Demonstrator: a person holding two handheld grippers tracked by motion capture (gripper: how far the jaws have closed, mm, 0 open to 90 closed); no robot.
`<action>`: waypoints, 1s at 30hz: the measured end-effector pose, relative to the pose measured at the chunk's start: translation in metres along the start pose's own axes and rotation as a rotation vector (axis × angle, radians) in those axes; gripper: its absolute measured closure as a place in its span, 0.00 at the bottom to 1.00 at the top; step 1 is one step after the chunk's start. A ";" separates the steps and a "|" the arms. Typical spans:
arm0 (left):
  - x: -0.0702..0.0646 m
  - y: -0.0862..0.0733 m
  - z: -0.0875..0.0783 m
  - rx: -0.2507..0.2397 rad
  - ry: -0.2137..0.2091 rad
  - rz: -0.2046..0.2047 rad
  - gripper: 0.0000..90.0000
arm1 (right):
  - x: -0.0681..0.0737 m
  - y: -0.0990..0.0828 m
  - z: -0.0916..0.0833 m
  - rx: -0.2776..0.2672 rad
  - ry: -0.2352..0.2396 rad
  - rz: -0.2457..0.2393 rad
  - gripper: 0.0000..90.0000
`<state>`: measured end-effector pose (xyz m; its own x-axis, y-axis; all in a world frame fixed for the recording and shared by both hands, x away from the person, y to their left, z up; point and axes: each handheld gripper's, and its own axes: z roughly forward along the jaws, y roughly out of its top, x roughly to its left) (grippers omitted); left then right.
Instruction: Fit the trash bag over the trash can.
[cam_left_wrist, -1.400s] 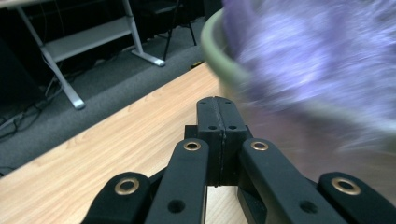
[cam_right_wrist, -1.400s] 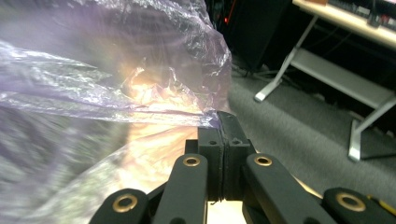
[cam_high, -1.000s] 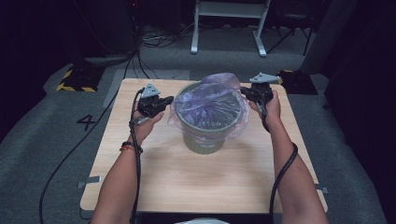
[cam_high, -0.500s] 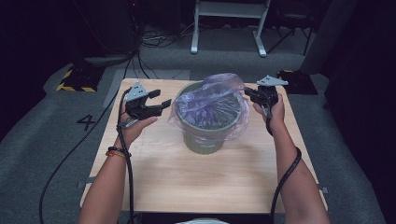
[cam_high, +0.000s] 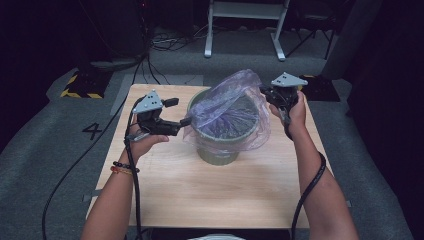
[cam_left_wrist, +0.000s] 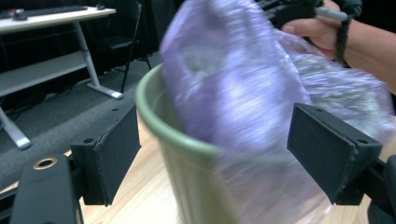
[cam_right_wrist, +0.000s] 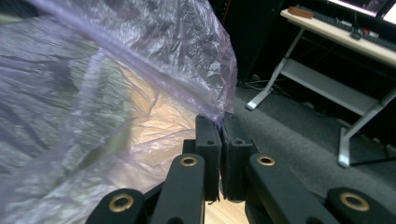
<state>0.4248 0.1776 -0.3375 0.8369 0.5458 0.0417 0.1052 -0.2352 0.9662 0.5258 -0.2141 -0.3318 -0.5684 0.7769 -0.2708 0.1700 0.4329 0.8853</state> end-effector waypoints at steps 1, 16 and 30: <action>-0.008 0.003 -0.002 -0.010 -0.013 0.024 0.17 | 0.002 0.003 -0.001 0.000 0.002 -0.008 0.98; -0.015 0.015 0.011 0.154 0.144 0.141 0.65 | 0.006 0.015 -0.008 -0.020 0.030 -0.042 0.99; 0.016 0.010 0.023 0.184 0.177 0.139 1.00 | 0.008 0.022 -0.003 -0.025 0.054 -0.063 0.99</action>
<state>0.4517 0.1655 -0.3329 0.7449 0.6262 0.2302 0.1052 -0.4510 0.8863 0.5224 -0.1993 -0.3132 -0.6198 0.7226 -0.3060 0.1127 0.4678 0.8766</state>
